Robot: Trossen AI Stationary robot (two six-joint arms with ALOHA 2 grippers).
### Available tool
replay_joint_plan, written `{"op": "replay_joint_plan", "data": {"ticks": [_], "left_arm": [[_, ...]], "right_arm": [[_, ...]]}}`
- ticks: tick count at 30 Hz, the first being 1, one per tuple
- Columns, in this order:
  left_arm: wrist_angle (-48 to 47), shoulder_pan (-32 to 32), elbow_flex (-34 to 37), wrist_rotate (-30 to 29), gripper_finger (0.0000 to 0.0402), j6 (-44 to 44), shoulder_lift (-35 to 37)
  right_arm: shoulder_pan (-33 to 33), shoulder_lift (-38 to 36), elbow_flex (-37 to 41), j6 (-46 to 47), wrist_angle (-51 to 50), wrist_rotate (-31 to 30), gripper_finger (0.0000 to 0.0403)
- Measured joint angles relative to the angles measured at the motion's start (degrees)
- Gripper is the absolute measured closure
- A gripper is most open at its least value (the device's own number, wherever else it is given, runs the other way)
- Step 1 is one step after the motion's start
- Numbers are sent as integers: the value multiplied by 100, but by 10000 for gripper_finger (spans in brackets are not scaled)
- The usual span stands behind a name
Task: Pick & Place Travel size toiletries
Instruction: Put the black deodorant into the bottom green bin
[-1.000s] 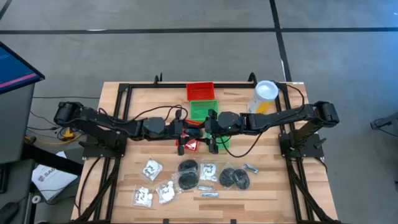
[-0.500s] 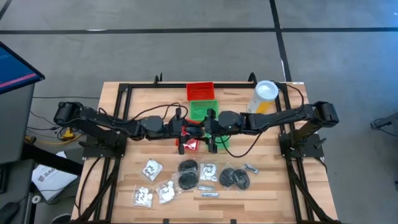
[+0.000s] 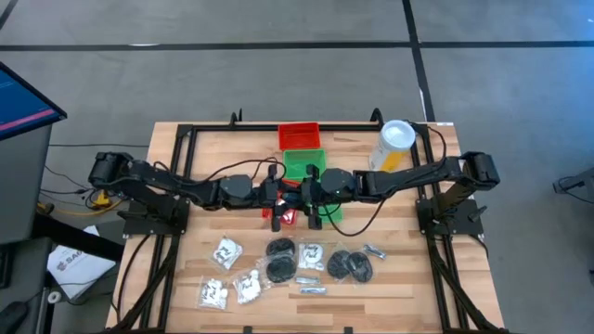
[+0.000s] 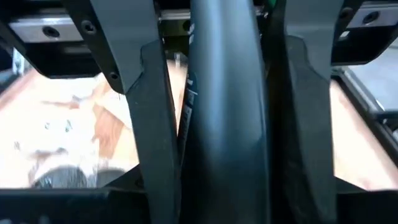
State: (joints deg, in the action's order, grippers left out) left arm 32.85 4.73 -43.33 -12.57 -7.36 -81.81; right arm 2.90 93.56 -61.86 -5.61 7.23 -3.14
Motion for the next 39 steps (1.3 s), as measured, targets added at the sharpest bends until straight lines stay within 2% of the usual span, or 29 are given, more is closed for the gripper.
{"op": "replay_joint_plan", "data": {"ticks": [4,7,10,14,39], "left_arm": [[194,0,-26,-9,267,-30,172],[100,0,-22,-15,267,-34,193],[91,0,-17,-29,267,-32,194],[70,0,-17,-34,267,-32,196],[-50,0,-17,-22,259,-24,202]], "right_arm": [[-15,85,22,5,-139,9,182],[-66,62,6,85,-42,-9,177],[-120,68,5,112,-70,-13,196],[-125,68,11,111,-79,-31,244],[-109,52,17,158,-60,-30,244]]}}
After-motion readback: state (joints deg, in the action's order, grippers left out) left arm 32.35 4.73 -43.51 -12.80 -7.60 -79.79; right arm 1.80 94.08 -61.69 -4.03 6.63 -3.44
